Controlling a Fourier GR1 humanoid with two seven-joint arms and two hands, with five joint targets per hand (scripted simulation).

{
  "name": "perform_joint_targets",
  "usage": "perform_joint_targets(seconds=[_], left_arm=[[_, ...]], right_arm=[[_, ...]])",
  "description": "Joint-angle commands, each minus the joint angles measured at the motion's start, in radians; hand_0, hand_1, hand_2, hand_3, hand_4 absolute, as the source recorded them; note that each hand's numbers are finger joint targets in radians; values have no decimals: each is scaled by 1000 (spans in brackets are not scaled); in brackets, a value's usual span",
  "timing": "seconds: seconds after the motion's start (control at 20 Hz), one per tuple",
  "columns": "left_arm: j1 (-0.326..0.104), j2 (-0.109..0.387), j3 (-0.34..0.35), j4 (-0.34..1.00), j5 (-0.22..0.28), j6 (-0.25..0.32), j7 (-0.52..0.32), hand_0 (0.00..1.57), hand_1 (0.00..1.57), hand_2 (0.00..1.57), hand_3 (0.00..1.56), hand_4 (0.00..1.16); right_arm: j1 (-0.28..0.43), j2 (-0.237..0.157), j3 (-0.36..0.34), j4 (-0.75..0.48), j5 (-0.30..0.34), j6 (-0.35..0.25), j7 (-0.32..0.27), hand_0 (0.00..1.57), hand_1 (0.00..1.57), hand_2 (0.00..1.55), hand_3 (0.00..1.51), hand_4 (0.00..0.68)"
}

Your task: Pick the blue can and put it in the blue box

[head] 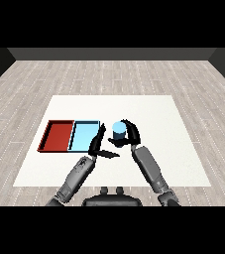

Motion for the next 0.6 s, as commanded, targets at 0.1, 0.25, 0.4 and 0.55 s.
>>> perform_joint_targets(seconds=[0.1,0.25,0.4,0.55], left_arm=[[-71,0,-77,123,94,48,-73,0,0,0,0,0],[-93,0,-81,119,124,75,-29,0,0,0,0,0],[-141,0,-136,189,182,124,-88,0,0,0,0,0],[-123,0,-142,129,158,122,-36,0,0,0,0,0]], right_arm=[[-37,1,60,54,-63,-33,-44,1443,1443,1466,1364,552],[-72,1,3,44,-38,23,4,1438,1438,1464,1373,564],[47,1,46,5,-30,30,-61,1435,1435,1463,1375,550],[-17,1,98,42,-40,-47,-62,1437,1437,1461,1374,561]])
